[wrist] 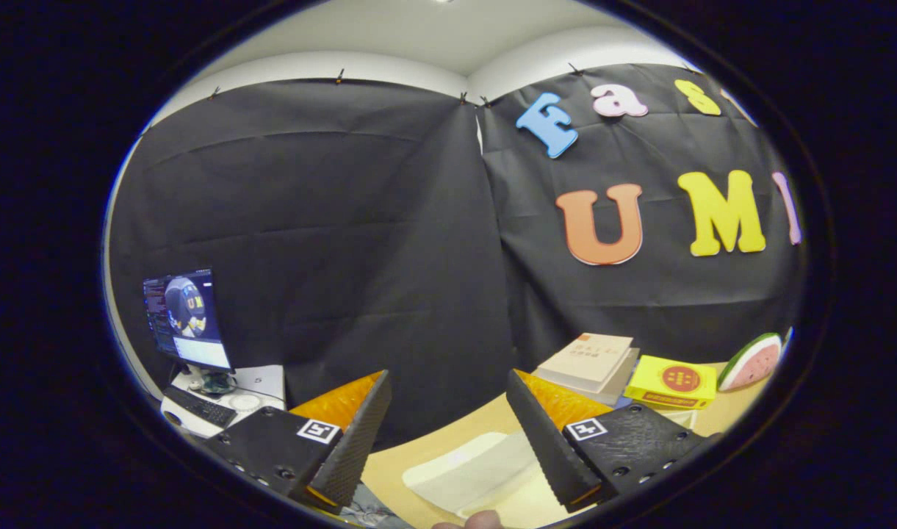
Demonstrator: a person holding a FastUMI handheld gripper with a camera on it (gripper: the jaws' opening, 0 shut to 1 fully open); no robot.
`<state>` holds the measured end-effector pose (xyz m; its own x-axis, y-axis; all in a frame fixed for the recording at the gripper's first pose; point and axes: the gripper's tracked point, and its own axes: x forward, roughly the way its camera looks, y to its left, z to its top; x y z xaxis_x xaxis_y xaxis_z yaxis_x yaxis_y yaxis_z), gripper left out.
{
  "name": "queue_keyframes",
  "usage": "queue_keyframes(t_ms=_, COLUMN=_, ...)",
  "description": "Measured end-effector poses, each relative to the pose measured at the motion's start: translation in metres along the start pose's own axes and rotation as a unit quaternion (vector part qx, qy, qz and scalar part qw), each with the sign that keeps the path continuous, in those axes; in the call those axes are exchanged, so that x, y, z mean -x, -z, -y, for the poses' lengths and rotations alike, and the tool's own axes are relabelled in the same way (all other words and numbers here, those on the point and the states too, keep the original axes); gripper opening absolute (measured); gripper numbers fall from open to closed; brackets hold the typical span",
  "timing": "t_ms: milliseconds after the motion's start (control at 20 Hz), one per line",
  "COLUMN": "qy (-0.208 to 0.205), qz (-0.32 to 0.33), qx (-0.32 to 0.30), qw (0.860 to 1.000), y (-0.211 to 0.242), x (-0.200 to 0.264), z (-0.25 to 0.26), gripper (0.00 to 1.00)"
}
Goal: Open the storage box then place both shoes into the box .Put the left shoe in first, then the right shoe, with the right side of both shoes facing outward in a uniform manner.
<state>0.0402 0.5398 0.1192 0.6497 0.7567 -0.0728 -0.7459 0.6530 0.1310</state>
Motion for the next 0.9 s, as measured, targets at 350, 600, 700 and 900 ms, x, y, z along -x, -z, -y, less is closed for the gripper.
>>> queue_keyframes(t_ms=350, qy=0.093, qz=0.044, qx=-0.005, qw=0.995, y=-0.019, x=0.099, z=0.113, gripper=0.95)
queue_keyframes(t_ms=600, qy=0.176, qz=0.047, qx=0.02, qw=0.983, y=-0.009, x=0.182, z=0.215, gripper=0.95)
queue_keyframes(t_ms=700, qy=0.209, qz=0.037, qx=0.022, qw=0.977, y=0.0, x=0.214, z=0.252, gripper=0.95)
queue_keyframes(t_ms=900, qy=0.266, qz=0.007, qx=0.034, qw=0.963, y=0.03, x=0.266, z=0.315, gripper=0.95)
